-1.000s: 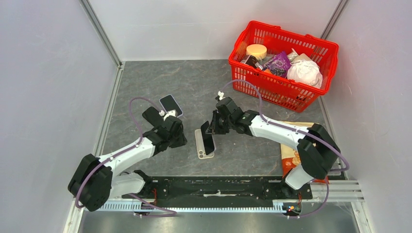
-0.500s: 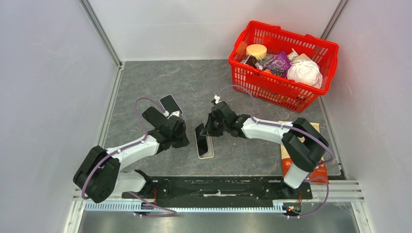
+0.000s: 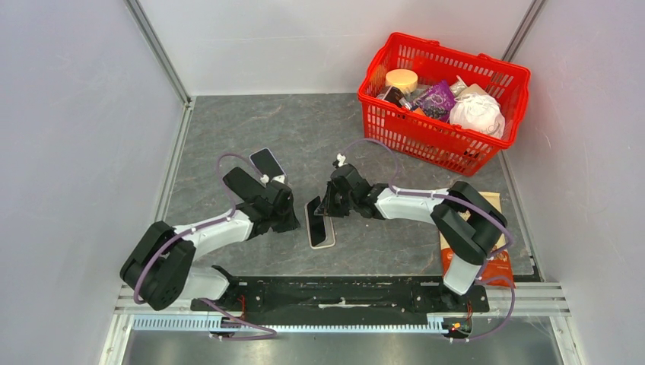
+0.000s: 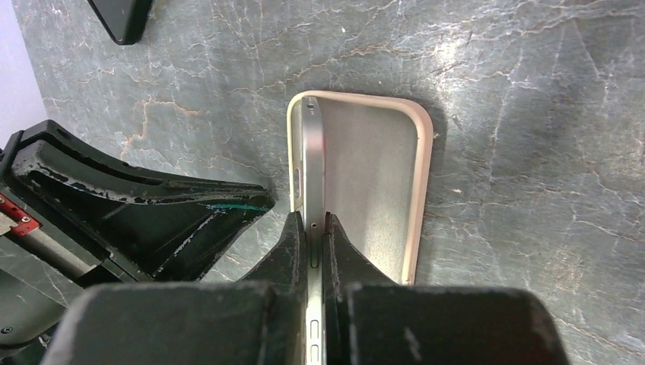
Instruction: Put the phone into the phone case
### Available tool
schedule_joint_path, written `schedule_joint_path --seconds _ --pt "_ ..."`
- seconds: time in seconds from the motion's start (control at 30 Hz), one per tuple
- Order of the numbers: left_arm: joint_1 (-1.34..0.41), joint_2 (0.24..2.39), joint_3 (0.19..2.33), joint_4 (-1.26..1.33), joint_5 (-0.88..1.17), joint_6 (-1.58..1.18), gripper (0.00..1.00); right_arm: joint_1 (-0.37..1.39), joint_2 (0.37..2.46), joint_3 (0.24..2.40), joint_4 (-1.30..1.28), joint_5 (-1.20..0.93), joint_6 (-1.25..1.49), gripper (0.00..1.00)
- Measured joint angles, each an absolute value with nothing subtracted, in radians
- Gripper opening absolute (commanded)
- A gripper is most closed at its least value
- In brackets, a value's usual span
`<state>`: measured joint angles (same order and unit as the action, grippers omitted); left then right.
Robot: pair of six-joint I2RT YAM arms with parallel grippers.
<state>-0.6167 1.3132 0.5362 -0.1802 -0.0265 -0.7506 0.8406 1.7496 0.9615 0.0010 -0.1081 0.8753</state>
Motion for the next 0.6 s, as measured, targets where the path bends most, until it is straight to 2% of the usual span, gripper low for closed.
schedule_joint_path --seconds 0.47,0.5,0.6 --pt "-0.656 1.365 0.558 -0.133 -0.016 -0.752 0.10 0.804 1.778 0.874 0.194 -0.204 0.922 0.00" --pt "-0.656 1.365 0.558 -0.133 -0.016 -0.752 0.09 0.802 1.782 0.874 0.199 -0.208 0.922 0.02" --pt "-0.656 1.365 0.558 -0.133 -0.017 -0.753 0.09 0.801 1.782 0.886 0.178 -0.207 0.916 0.19"
